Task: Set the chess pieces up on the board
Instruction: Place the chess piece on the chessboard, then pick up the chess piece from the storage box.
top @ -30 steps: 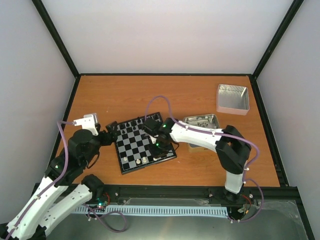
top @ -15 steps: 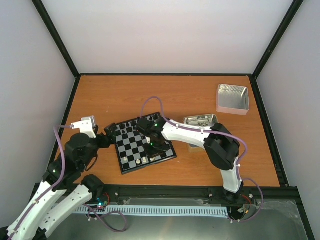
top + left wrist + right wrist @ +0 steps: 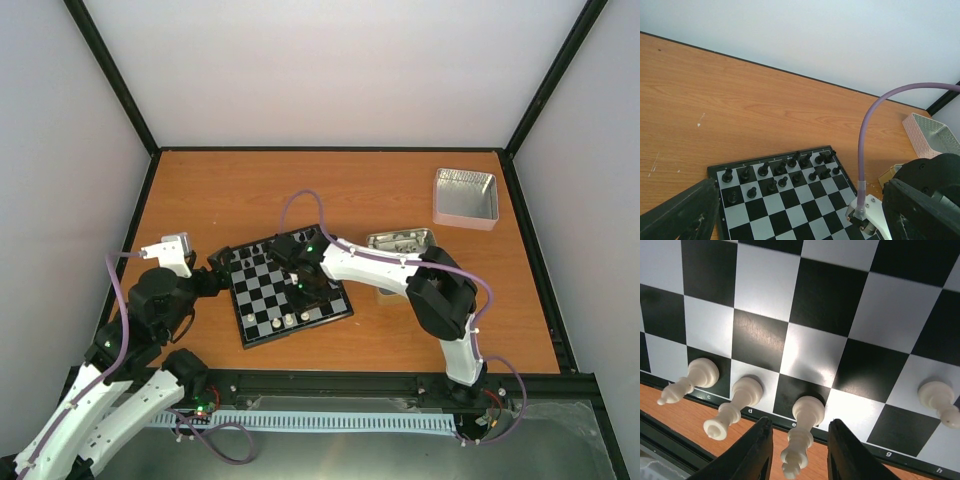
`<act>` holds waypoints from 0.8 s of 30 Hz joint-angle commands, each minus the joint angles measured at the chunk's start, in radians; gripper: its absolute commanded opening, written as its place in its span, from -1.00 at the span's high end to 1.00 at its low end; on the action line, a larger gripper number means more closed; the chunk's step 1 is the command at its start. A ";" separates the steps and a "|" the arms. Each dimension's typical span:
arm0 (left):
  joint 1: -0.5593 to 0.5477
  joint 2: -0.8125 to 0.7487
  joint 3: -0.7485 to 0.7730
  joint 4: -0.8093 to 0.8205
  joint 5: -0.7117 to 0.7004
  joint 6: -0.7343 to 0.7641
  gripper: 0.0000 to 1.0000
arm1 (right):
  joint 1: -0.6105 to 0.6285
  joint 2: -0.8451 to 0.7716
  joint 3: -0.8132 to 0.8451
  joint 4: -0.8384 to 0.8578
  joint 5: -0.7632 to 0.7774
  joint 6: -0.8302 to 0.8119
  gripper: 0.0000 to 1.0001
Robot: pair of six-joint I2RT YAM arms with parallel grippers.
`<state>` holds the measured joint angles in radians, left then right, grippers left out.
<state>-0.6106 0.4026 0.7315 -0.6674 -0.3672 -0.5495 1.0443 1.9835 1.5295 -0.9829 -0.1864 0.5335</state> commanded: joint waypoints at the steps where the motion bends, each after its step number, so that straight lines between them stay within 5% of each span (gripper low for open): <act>1: 0.005 0.003 0.001 0.001 -0.011 0.022 -0.81 | 0.010 -0.045 0.043 0.009 0.066 0.027 0.35; 11: 0.006 0.020 -0.003 0.011 0.003 0.039 -0.82 | -0.153 -0.334 -0.163 0.098 0.391 0.136 0.19; 17: 0.006 0.041 0.003 0.026 0.014 0.051 -0.82 | -0.433 -0.496 -0.435 0.266 0.403 0.117 0.12; 24: 0.005 0.093 0.006 0.029 0.007 0.040 -0.82 | -0.617 -0.425 -0.512 0.470 0.296 -0.063 0.14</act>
<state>-0.6106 0.4690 0.7265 -0.6598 -0.3584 -0.5247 0.4866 1.5105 1.0267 -0.6952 0.1738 0.5884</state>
